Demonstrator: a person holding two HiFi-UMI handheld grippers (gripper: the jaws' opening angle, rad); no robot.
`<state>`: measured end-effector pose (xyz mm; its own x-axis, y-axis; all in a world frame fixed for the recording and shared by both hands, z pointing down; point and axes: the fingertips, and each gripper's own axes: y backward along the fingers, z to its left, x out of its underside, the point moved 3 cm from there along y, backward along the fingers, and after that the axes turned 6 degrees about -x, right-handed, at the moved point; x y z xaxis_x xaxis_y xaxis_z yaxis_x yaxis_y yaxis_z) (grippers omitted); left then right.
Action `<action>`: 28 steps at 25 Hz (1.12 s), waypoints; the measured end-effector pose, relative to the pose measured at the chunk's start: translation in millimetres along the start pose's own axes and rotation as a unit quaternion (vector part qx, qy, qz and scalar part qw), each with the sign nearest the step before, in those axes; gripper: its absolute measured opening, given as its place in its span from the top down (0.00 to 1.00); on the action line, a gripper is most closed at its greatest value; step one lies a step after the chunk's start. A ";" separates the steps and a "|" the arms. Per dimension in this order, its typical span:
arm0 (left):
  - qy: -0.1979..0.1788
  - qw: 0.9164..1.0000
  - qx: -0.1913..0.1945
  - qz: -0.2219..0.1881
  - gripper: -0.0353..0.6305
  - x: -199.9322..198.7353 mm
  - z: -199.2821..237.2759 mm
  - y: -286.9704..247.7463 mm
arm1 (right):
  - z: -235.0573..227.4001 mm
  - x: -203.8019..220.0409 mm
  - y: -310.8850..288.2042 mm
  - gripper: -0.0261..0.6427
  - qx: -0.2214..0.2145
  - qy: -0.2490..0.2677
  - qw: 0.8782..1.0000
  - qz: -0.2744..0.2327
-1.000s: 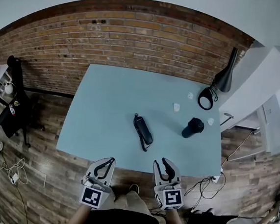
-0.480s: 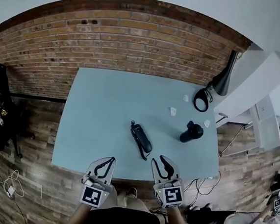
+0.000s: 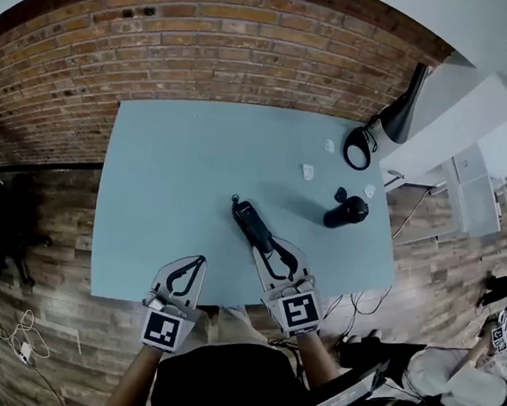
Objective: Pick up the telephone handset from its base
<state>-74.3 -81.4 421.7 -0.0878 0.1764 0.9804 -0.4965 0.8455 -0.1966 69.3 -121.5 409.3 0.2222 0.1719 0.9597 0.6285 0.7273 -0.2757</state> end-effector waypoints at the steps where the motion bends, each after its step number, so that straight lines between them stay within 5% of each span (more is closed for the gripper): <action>1: -0.006 1.000 -0.008 0.003 0.93 0.8 5.7 -2.9 | -3.0 -1.4 -8.6 0.79 -0.008 -0.003 1.000 -0.003; 6: -0.036 0.998 -0.050 0.027 0.93 3.6 16.2 -21.2 | -29.9 -8.6 -33.9 0.79 -0.051 0.010 0.997 -0.056; 13: -0.003 0.993 -0.118 0.032 0.93 10.9 44.8 -2.6 | -24.8 15.5 -75.7 0.79 -0.099 0.015 0.994 -0.032; 28: -0.020 0.994 -0.103 0.020 0.93 37.6 59.5 0.2 | -41.8 83.1 -108.0 0.79 -0.076 0.045 0.995 0.038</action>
<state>-129.1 -104.6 459.3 -0.1405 0.1947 0.9708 -0.3045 0.9245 -0.2294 51.1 -213.5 516.6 0.3356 0.1578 0.9287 0.7111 0.6041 -0.3597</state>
